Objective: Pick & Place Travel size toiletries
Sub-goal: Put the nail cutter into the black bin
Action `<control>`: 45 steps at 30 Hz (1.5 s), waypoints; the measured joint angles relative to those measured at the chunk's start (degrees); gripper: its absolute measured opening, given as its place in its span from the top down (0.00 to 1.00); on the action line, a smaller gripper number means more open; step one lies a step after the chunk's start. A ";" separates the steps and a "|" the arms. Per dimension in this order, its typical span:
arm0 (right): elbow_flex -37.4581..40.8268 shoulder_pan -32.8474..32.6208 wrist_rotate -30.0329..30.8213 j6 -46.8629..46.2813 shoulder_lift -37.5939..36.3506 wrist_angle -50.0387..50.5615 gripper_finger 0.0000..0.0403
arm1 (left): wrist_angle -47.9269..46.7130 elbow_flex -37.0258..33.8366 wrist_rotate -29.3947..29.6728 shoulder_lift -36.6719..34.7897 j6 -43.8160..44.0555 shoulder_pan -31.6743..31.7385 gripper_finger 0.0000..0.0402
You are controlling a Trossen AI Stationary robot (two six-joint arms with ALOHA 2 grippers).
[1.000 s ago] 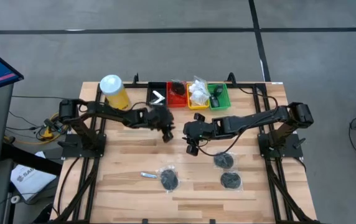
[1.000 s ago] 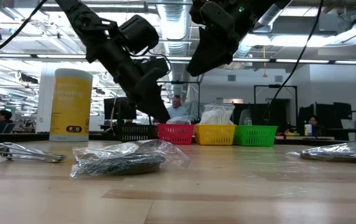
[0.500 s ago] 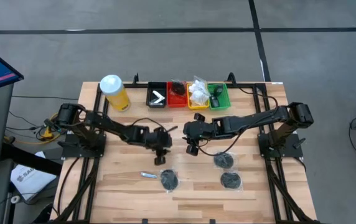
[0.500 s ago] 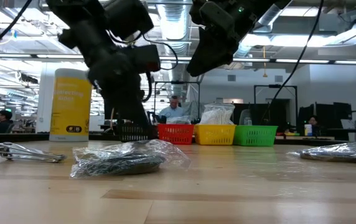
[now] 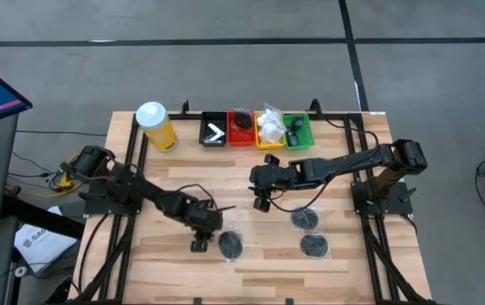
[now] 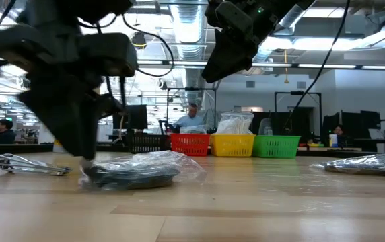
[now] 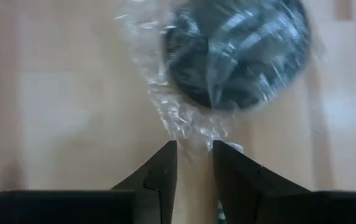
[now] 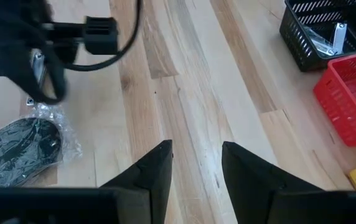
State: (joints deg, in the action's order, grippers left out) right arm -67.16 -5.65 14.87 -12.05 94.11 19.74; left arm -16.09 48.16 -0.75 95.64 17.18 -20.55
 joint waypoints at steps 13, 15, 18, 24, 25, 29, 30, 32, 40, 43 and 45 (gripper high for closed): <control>0.00 0.09 0.02 0.00 0.00 -0.05 0.68 | -2.40 -0.02 2.43 -0.02 5.67 -7.02 0.76; 0.00 0.09 0.02 0.00 0.00 -0.05 0.68 | -2.57 -0.02 2.90 -0.02 5.74 -7.04 0.76; 0.00 0.07 0.02 0.00 0.00 -0.05 0.68 | -3.81 -0.02 3.71 -0.02 5.73 -7.53 0.76; 0.00 0.09 0.02 0.00 0.00 -0.05 0.68 | -5.19 -0.02 3.73 -0.02 5.78 -9.14 0.69; 0.00 0.09 0.02 0.02 0.00 -0.08 0.68 | -5.49 -0.02 3.69 -0.02 5.79 -9.44 0.67; 0.00 0.09 0.04 0.00 0.00 -0.08 0.68 | -7.53 -0.03 3.72 -0.02 5.78 -10.43 0.58; 0.00 0.09 0.04 0.00 0.00 -0.10 0.68 | -7.99 -0.02 3.73 -0.02 5.72 -10.63 0.56; 0.00 0.09 0.04 0.00 0.00 -0.12 0.68 | -9.73 0.07 3.74 -0.12 5.63 -10.72 0.53; 0.00 0.09 0.04 0.00 0.00 -0.14 0.68 | -12.45 -0.93 4.32 -0.29 4.81 -10.72 0.57; 0.00 0.09 0.04 0.02 0.00 -0.14 0.68 | -12.40 -1.40 4.47 -0.35 4.56 -10.69 0.62; 0.00 0.09 0.04 0.01 0.00 -0.14 0.68 | -12.44 -1.49 4.64 -0.31 4.56 -10.69 0.66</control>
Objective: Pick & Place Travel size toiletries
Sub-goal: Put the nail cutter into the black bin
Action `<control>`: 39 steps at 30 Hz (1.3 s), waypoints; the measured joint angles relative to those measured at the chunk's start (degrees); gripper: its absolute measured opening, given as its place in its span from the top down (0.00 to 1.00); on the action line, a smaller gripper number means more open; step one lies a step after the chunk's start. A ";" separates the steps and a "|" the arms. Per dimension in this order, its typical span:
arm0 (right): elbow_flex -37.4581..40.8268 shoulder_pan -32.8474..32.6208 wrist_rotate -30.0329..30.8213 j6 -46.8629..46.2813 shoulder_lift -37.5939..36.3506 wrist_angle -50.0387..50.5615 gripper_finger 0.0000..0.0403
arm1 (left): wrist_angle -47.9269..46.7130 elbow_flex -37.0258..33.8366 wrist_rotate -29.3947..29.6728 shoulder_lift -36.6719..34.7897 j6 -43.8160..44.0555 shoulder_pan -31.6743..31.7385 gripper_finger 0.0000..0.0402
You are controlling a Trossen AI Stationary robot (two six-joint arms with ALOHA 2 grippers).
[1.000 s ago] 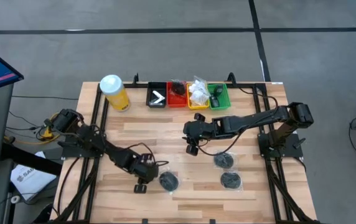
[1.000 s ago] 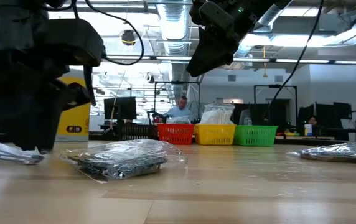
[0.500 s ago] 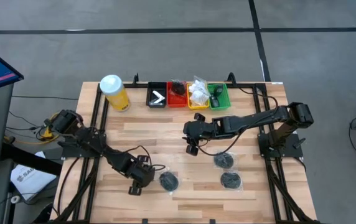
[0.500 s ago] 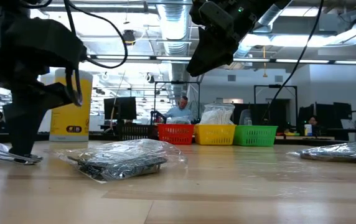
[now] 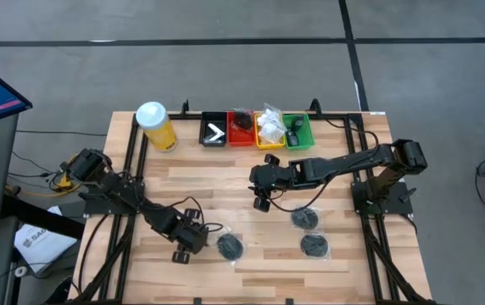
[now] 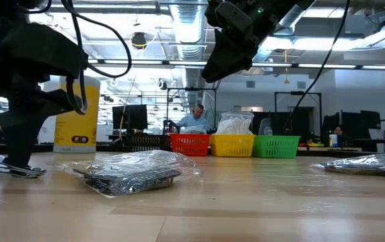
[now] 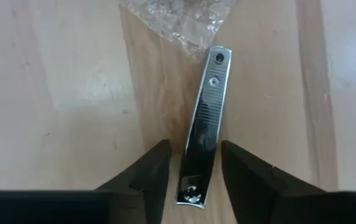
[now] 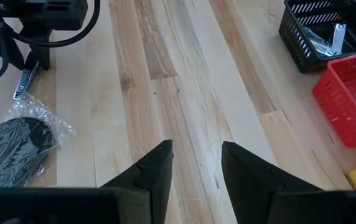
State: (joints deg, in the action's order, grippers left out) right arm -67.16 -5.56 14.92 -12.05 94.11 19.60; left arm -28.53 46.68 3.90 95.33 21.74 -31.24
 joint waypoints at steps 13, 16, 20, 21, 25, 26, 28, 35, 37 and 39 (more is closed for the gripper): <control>0.00 0.00 0.00 0.01 0.00 -0.01 0.68 | -0.62 -0.13 0.28 0.14 0.03 0.07 0.89; 0.00 0.00 0.01 0.00 0.00 0.00 0.68 | -0.64 -0.20 0.95 -0.72 0.16 0.04 0.89; 0.00 0.00 0.02 0.01 0.00 -0.05 0.68 | -3.75 -0.98 5.12 -5.06 1.48 0.09 0.89; 0.00 0.00 0.02 0.01 0.00 -0.15 0.68 | -2.55 -0.87 6.68 -6.82 1.96 0.09 0.89; -0.02 0.00 0.02 0.16 0.00 -0.66 0.68 | -2.04 -1.07 14.64 -14.30 3.08 0.13 0.89; -0.02 0.00 0.02 0.17 0.00 -0.84 0.68 | -1.89 -1.07 16.37 -16.00 3.02 0.13 0.89; -0.02 0.00 0.02 0.17 0.00 -1.00 0.68 | -0.92 -0.94 20.13 -19.97 3.08 0.13 0.89; -0.02 0.00 0.02 0.43 0.01 -2.15 0.68 | 0.44 -0.92 31.51 -29.86 2.68 0.62 0.89; -0.02 0.00 0.02 0.45 0.01 -2.18 0.68 | 0.55 -0.92 33.11 -31.49 1.93 1.59 0.88; -0.02 0.00 0.02 0.45 0.02 -2.17 0.68 | 1.17 -0.92 34.14 -32.64 0.54 3.03 0.88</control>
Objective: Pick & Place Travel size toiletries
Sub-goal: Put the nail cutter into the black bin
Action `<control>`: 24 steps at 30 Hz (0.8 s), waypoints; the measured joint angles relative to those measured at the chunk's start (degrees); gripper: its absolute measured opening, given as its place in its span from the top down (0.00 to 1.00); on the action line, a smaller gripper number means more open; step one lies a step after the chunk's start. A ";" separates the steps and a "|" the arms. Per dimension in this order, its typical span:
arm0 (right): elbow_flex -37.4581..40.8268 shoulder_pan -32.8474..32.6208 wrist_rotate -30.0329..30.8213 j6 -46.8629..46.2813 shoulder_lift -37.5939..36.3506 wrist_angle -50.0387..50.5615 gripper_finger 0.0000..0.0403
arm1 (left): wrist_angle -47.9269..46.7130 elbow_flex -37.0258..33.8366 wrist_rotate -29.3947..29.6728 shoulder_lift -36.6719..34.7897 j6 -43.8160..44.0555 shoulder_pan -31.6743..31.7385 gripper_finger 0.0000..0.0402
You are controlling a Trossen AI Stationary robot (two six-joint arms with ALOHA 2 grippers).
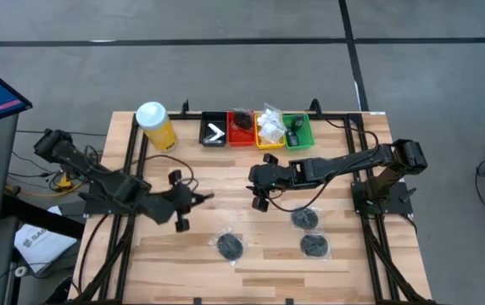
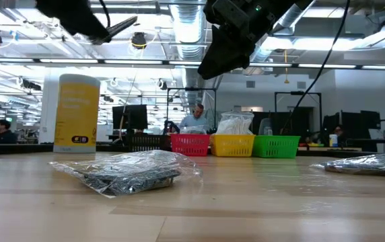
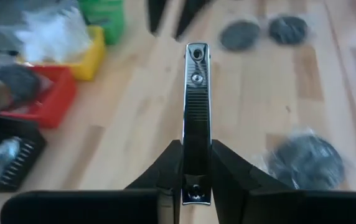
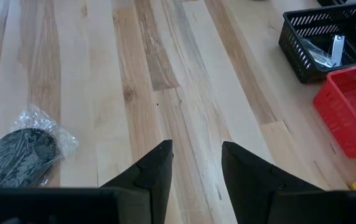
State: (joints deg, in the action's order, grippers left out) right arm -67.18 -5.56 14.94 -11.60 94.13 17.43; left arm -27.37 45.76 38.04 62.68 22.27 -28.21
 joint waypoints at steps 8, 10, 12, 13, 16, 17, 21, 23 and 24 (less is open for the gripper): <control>0.00 0.00 0.00 0.02 0.00 -0.11 0.68 | 0.98 0.07 1.26 -0.40 -1.43 11.27 0.88; 0.00 0.00 0.00 0.07 -0.01 -0.11 0.68 | 1.31 0.07 1.26 -0.40 -1.45 14.74 0.88; 0.00 0.00 0.00 0.17 -0.01 -0.11 0.68 | 1.48 0.09 1.37 -0.40 -1.57 18.10 0.88; 0.00 0.00 0.00 0.15 0.00 -0.11 0.68 | 1.58 0.09 1.49 -0.40 -2.20 19.68 0.88; 0.00 0.02 0.00 0.15 0.00 -0.11 0.68 | 2.50 0.11 1.57 -0.06 -2.61 23.93 0.88; 0.00 0.04 0.00 0.17 0.00 -0.11 0.68 | 2.93 0.11 1.51 0.22 -3.16 25.28 0.88; 0.00 0.09 0.00 0.17 -0.01 -0.15 0.68 | 5.43 0.20 -1.70 1.50 -4.06 30.44 0.88; 0.00 0.09 0.00 0.15 -0.02 -0.42 0.68 | 6.34 0.17 -2.77 2.61 -4.94 32.72 0.88; 0.00 0.09 0.00 0.17 0.00 -0.46 0.68 | 7.43 0.17 -3.20 3.30 -5.46 33.71 0.88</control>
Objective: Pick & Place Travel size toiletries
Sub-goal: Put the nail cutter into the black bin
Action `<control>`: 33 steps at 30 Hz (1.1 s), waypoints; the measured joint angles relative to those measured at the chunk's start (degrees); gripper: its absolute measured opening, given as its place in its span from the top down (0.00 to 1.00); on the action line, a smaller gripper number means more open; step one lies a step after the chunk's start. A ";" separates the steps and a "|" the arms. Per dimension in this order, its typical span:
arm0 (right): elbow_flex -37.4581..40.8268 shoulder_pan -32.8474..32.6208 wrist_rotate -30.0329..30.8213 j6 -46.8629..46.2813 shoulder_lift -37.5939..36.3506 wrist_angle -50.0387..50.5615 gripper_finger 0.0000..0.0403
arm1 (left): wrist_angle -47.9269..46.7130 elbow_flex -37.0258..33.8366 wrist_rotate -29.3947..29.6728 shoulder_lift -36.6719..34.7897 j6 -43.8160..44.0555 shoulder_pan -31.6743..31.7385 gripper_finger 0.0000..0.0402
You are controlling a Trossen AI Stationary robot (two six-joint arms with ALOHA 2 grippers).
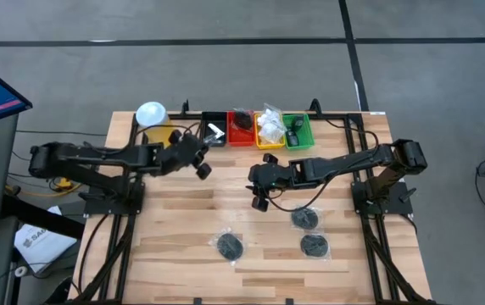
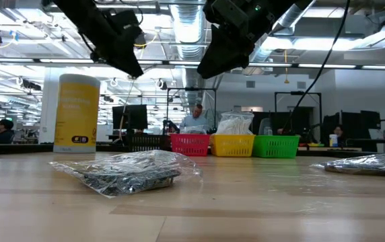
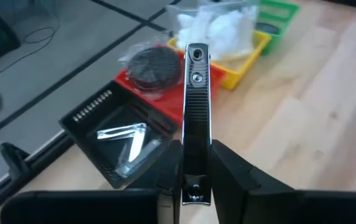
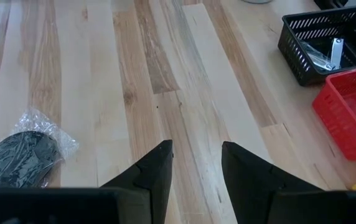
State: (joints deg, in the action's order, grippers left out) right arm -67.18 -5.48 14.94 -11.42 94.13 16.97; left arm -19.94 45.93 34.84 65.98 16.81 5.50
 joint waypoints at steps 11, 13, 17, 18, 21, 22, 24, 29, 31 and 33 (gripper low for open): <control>0.00 0.02 0.00 1.33 0.00 -0.15 0.68 | 8.68 -0.04 -1.04 9.76 -1.39 10.81 0.88; 0.00 0.09 0.00 1.33 -0.01 -0.18 0.68 | 10.54 -0.03 -1.85 11.89 -1.84 12.51 0.88; 0.00 0.31 0.02 1.33 0.00 -0.19 0.68 | 14.21 0.04 -4.42 15.52 -2.00 15.81 0.88; 0.00 0.31 0.02 1.33 0.00 -0.11 0.68 | 14.21 -0.07 -4.38 16.27 -2.19 16.55 0.88; 0.00 0.35 0.04 1.35 -0.02 -0.07 0.68 | 16.01 -0.04 -5.25 18.82 -3.05 18.44 0.88; 0.00 0.35 0.04 1.36 -0.01 -0.09 0.68 | 17.10 -0.02 -5.36 19.60 -3.02 18.81 0.88; 0.00 0.35 0.04 1.38 0.00 -0.02 0.68 | 17.80 -0.02 -5.62 20.89 -2.96 19.66 0.88; 0.00 0.35 0.04 1.45 0.00 0.02 0.68 | 20.56 -0.02 -6.87 23.42 -2.94 20.15 0.88; 0.00 0.35 0.04 1.46 -0.02 0.02 0.68 | 22.88 0.02 -6.93 24.25 -3.03 20.15 0.88; 0.00 0.35 0.04 1.46 -0.01 0.11 0.68 | 23.84 0.00 -6.85 24.70 -3.05 20.15 0.88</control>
State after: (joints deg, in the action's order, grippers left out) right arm -67.18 -5.13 14.98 -9.96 94.12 17.08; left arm 3.90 45.93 27.99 90.68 13.76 25.65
